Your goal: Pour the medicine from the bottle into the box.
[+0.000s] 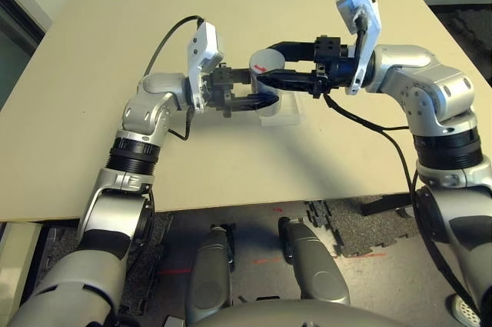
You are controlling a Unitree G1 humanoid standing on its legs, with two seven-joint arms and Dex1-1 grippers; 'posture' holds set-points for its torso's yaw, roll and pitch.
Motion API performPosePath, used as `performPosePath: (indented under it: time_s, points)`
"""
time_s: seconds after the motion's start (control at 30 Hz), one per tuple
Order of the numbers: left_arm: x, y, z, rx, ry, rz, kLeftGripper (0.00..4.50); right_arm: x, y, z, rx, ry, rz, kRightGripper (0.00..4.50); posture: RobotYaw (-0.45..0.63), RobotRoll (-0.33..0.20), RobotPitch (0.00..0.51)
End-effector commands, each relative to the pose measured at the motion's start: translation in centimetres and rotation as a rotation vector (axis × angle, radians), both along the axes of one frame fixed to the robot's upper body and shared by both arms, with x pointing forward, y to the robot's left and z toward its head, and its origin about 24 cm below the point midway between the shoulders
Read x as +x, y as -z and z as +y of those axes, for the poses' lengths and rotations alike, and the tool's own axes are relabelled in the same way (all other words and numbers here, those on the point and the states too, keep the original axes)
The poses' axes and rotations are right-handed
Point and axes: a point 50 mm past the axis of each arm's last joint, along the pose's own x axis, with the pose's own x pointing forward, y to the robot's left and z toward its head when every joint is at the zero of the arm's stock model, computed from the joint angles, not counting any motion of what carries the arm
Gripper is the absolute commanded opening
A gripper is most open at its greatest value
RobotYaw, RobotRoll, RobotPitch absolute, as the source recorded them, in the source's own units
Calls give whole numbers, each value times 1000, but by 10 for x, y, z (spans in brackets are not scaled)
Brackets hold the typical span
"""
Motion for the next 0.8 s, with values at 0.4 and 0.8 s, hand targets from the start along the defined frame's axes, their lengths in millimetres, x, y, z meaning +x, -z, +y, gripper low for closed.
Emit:
performPosePath:
  time_s: [0.4,0.8]
  points:
    - [-16,-8,-28,9,167,-21,2446,29,4,24,-82,-389,-135,2583,-95,0,205]
    - [-30,-6,-37,25,242,-6,2447,41,16,46,-246,-538,-193,2584,-48,0,214]
